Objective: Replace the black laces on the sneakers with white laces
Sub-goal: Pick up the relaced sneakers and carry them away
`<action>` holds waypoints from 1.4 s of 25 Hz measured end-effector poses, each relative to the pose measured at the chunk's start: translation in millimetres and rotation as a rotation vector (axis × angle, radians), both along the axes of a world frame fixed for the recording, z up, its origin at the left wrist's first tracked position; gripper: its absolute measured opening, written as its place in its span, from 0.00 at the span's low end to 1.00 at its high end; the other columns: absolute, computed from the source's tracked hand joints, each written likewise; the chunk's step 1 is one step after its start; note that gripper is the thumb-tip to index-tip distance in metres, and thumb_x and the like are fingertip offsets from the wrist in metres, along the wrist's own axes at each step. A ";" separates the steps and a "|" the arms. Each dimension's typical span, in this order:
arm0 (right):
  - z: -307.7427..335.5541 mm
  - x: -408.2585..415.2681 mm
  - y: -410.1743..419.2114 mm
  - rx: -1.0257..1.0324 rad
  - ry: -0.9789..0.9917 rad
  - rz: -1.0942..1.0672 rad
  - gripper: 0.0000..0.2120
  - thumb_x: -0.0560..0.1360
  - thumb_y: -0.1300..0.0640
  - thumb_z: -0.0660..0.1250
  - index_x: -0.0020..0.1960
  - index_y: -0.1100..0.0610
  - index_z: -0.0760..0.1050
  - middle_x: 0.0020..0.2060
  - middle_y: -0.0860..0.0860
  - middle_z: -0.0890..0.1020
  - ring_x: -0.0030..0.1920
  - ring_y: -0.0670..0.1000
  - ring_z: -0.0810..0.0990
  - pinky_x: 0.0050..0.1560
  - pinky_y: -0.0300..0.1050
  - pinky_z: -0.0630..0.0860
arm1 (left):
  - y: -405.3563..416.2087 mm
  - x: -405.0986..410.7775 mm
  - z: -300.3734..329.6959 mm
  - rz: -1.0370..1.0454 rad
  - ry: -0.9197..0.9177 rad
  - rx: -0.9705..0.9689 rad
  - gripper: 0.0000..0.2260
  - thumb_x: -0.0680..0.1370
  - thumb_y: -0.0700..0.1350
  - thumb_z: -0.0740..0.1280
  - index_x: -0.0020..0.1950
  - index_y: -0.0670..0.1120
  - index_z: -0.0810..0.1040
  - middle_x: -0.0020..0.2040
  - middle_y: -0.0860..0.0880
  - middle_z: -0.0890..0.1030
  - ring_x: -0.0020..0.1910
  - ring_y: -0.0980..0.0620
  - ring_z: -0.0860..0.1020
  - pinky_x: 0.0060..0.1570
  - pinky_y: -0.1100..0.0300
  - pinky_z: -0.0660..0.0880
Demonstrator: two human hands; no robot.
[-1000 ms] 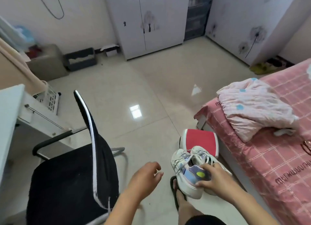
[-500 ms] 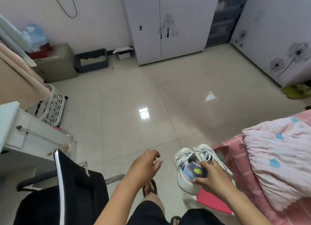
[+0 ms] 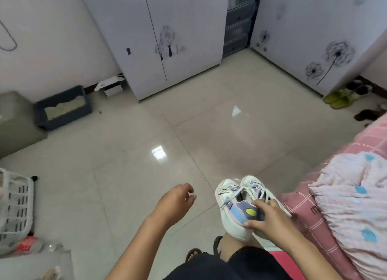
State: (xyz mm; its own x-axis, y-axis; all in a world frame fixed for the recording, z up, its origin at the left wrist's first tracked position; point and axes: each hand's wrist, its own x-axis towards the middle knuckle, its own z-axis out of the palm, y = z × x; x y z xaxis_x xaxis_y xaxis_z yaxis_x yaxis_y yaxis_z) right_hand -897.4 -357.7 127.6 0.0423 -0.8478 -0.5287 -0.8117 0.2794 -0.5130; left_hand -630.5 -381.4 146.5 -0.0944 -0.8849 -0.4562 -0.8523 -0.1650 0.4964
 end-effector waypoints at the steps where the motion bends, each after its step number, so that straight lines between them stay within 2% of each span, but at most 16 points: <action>1: 1.7 -0.3 -17.4 0.001 -0.007 -0.020 0.27 0.65 0.45 0.75 0.62 0.47 0.72 0.52 0.49 0.69 0.54 0.50 0.72 0.50 0.43 0.67 | -21.8 0.0 -1.3 -0.002 0.006 0.008 0.12 0.81 0.51 0.59 0.60 0.48 0.74 0.52 0.52 0.77 0.51 0.54 0.75 0.50 0.62 0.72; 6: -3.1 -30.7 -147.6 0.025 0.010 -0.116 0.27 0.65 0.43 0.75 0.61 0.44 0.72 0.53 0.48 0.69 0.55 0.50 0.73 0.52 0.43 0.69 | -171.5 -30.6 -16.5 -0.121 -0.052 0.063 0.12 0.81 0.51 0.59 0.59 0.47 0.74 0.53 0.51 0.77 0.47 0.54 0.74 0.44 0.63 0.68; 10: 0.0 -73.5 -259.4 0.032 0.011 -0.137 0.21 0.64 0.44 0.74 0.54 0.45 0.73 0.49 0.47 0.68 0.51 0.49 0.73 0.51 0.43 0.72 | -297.5 -84.1 -6.9 -0.180 -0.094 0.077 0.13 0.80 0.51 0.59 0.60 0.46 0.73 0.56 0.48 0.77 0.52 0.48 0.76 0.50 0.59 0.73; 14: 9.3 -108.2 -372.9 0.015 0.038 -0.171 0.19 0.65 0.45 0.73 0.53 0.46 0.73 0.48 0.47 0.67 0.51 0.51 0.71 0.47 0.43 0.72 | -430.7 -141.2 19.9 -0.270 -0.038 -0.019 0.13 0.81 0.51 0.59 0.60 0.45 0.73 0.55 0.47 0.78 0.53 0.48 0.76 0.50 0.58 0.72; 21: 5.3 -157.5 -563.4 0.032 0.030 -0.240 0.20 0.66 0.46 0.73 0.56 0.48 0.73 0.49 0.48 0.68 0.49 0.50 0.74 0.45 0.40 0.70 | -613.6 -160.3 -5.4 -0.208 0.031 0.046 0.08 0.81 0.50 0.59 0.53 0.47 0.73 0.49 0.50 0.77 0.42 0.55 0.73 0.37 0.66 0.67; 23: 2.4 -170.0 -625.3 0.043 0.041 -0.250 0.20 0.66 0.46 0.73 0.55 0.48 0.73 0.48 0.47 0.68 0.49 0.50 0.74 0.42 0.38 0.69 | -676.6 -157.6 -15.9 -0.180 0.011 0.056 0.07 0.80 0.51 0.60 0.52 0.48 0.73 0.48 0.50 0.77 0.42 0.55 0.73 0.40 0.64 0.68; 25: 3.1 -182.6 -683.7 0.047 0.065 -0.245 0.20 0.65 0.45 0.73 0.55 0.46 0.73 0.47 0.46 0.68 0.49 0.49 0.73 0.41 0.36 0.67 | -740.5 -161.0 -20.2 -0.190 -0.024 0.064 0.10 0.80 0.51 0.60 0.55 0.48 0.75 0.48 0.51 0.78 0.43 0.54 0.74 0.42 0.63 0.70; 29: 5.1 -215.0 -794.4 0.029 0.050 -0.273 0.22 0.66 0.45 0.74 0.57 0.45 0.72 0.48 0.47 0.67 0.51 0.50 0.71 0.47 0.42 0.69 | -871.9 -200.7 -9.0 -0.288 -0.061 0.057 0.12 0.80 0.52 0.58 0.58 0.48 0.74 0.52 0.51 0.77 0.49 0.52 0.75 0.47 0.60 0.71; 33: -0.1 -257.3 -895.9 0.019 0.051 -0.268 0.24 0.67 0.43 0.73 0.60 0.45 0.71 0.50 0.48 0.69 0.51 0.50 0.72 0.47 0.42 0.68 | -968.8 -257.0 -4.5 -0.326 0.012 0.098 0.11 0.81 0.53 0.58 0.57 0.49 0.74 0.50 0.53 0.77 0.46 0.56 0.74 0.43 0.64 0.69; 35: -6.8 -286.0 -950.7 0.029 0.034 -0.227 0.24 0.67 0.42 0.73 0.60 0.45 0.71 0.50 0.49 0.69 0.50 0.50 0.72 0.45 0.41 0.67 | -1012.3 -282.3 -14.8 -0.309 -0.005 0.120 0.12 0.81 0.52 0.58 0.58 0.49 0.74 0.49 0.53 0.77 0.45 0.55 0.74 0.45 0.63 0.70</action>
State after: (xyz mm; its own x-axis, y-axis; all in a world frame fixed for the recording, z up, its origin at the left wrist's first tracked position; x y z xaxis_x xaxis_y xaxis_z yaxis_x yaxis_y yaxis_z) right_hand -1183.4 -1308.5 120.8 -0.1664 -0.8180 -0.5506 -0.7431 0.4710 -0.4753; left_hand -912.8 -1393.7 131.7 -0.3472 -0.7547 -0.5567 -0.8735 0.0442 0.4849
